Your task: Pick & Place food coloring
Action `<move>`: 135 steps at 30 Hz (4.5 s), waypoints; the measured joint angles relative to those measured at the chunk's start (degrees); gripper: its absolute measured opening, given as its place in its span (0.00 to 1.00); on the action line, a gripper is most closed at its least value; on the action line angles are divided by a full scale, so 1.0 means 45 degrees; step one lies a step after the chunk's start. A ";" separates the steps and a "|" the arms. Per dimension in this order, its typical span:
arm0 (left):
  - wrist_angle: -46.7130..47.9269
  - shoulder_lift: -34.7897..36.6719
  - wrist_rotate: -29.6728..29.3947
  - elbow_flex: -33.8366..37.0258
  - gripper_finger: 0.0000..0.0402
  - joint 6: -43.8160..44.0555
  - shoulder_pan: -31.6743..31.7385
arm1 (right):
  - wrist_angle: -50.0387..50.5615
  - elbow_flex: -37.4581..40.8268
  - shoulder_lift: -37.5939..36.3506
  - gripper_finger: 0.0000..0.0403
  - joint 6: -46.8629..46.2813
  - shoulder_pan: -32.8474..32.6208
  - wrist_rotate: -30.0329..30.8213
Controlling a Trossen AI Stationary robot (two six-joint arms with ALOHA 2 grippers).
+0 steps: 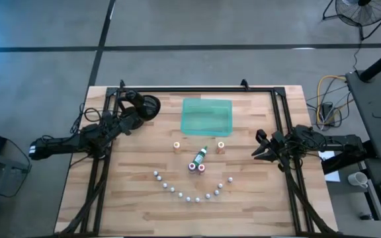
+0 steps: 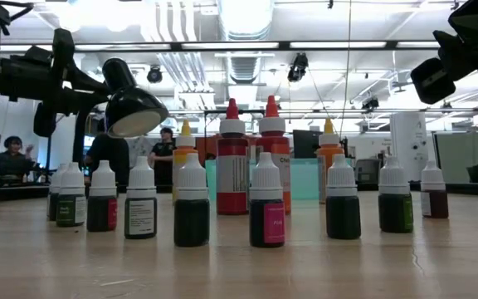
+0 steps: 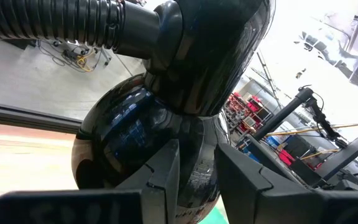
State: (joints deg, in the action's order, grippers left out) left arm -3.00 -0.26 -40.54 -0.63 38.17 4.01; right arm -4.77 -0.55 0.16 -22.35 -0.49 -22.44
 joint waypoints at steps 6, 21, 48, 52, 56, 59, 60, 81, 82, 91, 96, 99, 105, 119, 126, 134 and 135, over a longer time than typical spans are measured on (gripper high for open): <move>0.0004 -0.0003 -0.0004 0.0002 0.19 0.0000 0.0001 | 0.0003 -0.0002 -0.0005 0.17 0.0004 -0.0004 0.0000; 0.0004 -0.0001 0.0001 -0.0003 0.19 0.0000 0.0001 | 0.0002 0.0000 -0.0001 0.17 0.0003 -0.0004 0.0000; 0.0000 -0.0003 0.0000 -0.0001 0.20 0.0000 -0.0003 | -0.0026 0.0003 -0.0003 0.17 -0.0770 -0.0005 0.0155; -0.0001 -0.0004 -0.0004 -0.0003 0.20 0.0000 -0.0004 | -0.0036 -0.0001 0.0000 0.17 -0.0963 -0.0004 0.0398; 0.0002 -0.0003 0.0000 0.0000 0.20 0.0000 0.0000 | -0.0072 0.0003 -0.0005 0.17 -0.1428 -0.0002 0.0947; 0.0003 -0.0003 -0.0004 0.0001 0.20 0.0000 -0.0003 | -0.0138 0.0003 -0.0005 0.17 -0.1256 0.0000 0.1960; 0.0004 0.0001 0.0001 -0.0003 0.20 0.0000 0.0001 | -0.0153 0.0003 -0.0005 0.17 -0.1080 0.0000 0.2315; -0.0001 -0.0004 -0.0003 0.0002 0.20 0.0000 0.0001 | -0.4106 0.0003 -0.0005 0.17 -0.4102 0.0000 0.8861; 0.0001 -0.0002 -0.0003 -0.0001 0.20 0.0000 -0.0002 | -0.4186 0.0003 0.0000 0.17 -0.4337 0.0002 0.9042; 0.0002 0.0001 0.0001 0.0000 0.19 0.0000 -0.0004 | -0.4533 0.0000 -0.0005 0.17 -0.4530 0.0000 0.9714; -0.0001 -0.0002 -0.0002 0.0000 0.20 0.0000 -0.0002 | -0.4937 -0.0002 -0.0010 0.17 -0.5658 0.0001 1.0318; 0.0001 -0.0004 -0.0001 -0.0003 0.20 0.0000 -0.0004 | -0.4909 -0.0002 0.0069 0.17 -0.7037 0.0003 1.0279; 0.0004 -0.0004 -0.0001 0.0002 0.20 0.0000 -0.0002 | -0.4714 -0.0002 0.0748 0.19 -0.7859 0.0005 1.0326; 0.0003 -0.0004 0.0000 0.0002 0.19 0.0000 -0.0004 | -0.2358 -0.1870 0.3895 0.44 -0.6036 -0.0001 0.8415; 0.0001 -0.0003 -0.0003 -0.0002 0.19 0.0000 -0.0004 | 0.5709 -0.6035 0.5885 0.37 -0.3087 0.0000 0.8307; -0.0001 -0.0004 -0.0001 -0.0001 0.20 0.0000 -0.0001 | 0.9361 -0.8234 0.8641 0.42 -0.0248 0.0000 0.7527; -0.0001 -0.0004 -0.0001 -0.0003 0.20 0.0000 -0.0004 | 0.9363 -0.8321 0.8967 0.43 -0.0004 0.0000 0.7395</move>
State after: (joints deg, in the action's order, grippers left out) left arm -3.01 -0.27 -40.54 -0.64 38.17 3.99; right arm 37.36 -37.99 40.52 -22.37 -0.49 10.84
